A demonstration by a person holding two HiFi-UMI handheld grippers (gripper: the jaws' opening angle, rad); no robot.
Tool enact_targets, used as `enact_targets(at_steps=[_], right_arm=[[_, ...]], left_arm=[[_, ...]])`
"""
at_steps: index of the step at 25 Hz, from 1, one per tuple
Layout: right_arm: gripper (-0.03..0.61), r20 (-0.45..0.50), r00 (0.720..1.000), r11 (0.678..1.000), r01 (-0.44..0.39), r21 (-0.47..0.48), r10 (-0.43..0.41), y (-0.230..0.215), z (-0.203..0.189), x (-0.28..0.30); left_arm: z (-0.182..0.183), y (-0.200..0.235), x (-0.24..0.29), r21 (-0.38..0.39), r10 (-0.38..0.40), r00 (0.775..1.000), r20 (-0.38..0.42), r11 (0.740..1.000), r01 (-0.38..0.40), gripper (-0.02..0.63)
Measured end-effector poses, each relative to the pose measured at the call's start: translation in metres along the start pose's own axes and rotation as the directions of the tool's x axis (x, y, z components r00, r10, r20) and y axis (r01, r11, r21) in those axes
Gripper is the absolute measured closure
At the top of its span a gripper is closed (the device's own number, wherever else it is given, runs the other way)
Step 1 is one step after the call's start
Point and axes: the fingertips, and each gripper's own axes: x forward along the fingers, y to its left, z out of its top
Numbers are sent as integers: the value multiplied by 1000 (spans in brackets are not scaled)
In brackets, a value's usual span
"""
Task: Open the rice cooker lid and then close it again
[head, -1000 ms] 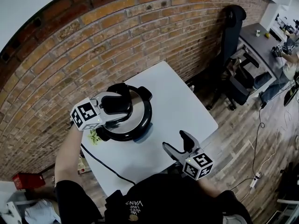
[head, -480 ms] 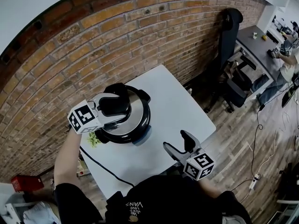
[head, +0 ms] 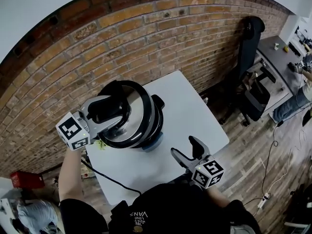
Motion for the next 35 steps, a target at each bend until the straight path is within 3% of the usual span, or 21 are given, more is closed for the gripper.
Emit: enact_targets(at_steps=[4, 6, 9, 11, 14, 18, 21, 25, 27, 30, 35], right_arm=[[189, 7, 999, 999, -38, 24, 38, 3, 7, 5], [189, 12, 998, 998, -60, 33, 60, 5, 11, 7], [189, 16, 995, 994, -98, 47, 97, 7, 19, 12], [189, 16, 993, 992, -116, 46, 115, 9, 22, 17], [189, 11, 990, 989, -142, 45, 142, 14, 25, 25], [189, 3, 984, 983, -179, 38, 179, 24, 28, 38], [189, -6, 980, 980, -197, 35, 198, 31, 29, 45], [189, -19, 977, 976, -214, 30, 215, 37, 30, 51], [189, -18, 976, 976, -217, 27, 217, 39, 30, 52], [189, -18, 976, 976, -216, 19, 216, 41, 33, 53], [189, -5, 981, 980, -196, 20, 196, 36, 35, 47]], left_arm=[[8, 13, -48, -167, 170, 977, 132, 975, -147, 334], [4, 17, -76, -261, 266, 947, 180, 941, -214, 334], [-9, 15, -117, -375, 414, 884, 218, 872, -315, 334], [-24, 10, -145, -445, 510, 828, 232, 813, -376, 336], [-53, -2, -184, -566, 636, 735, 236, 705, -427, 336], [-95, -25, -226, -665, 762, 624, 174, 558, -495, 336], [-122, -43, -249, -713, 820, 559, 122, 465, -526, 336], [-152, -65, -264, -758, 869, 489, 75, 368, -538, 336], [-162, -72, -267, -782, 881, 468, 66, 337, -525, 336], [-169, -75, -266, -800, 884, 463, 67, 325, -505, 336], [-165, -68, -259, -779, 878, 473, 71, 345, -524, 336]])
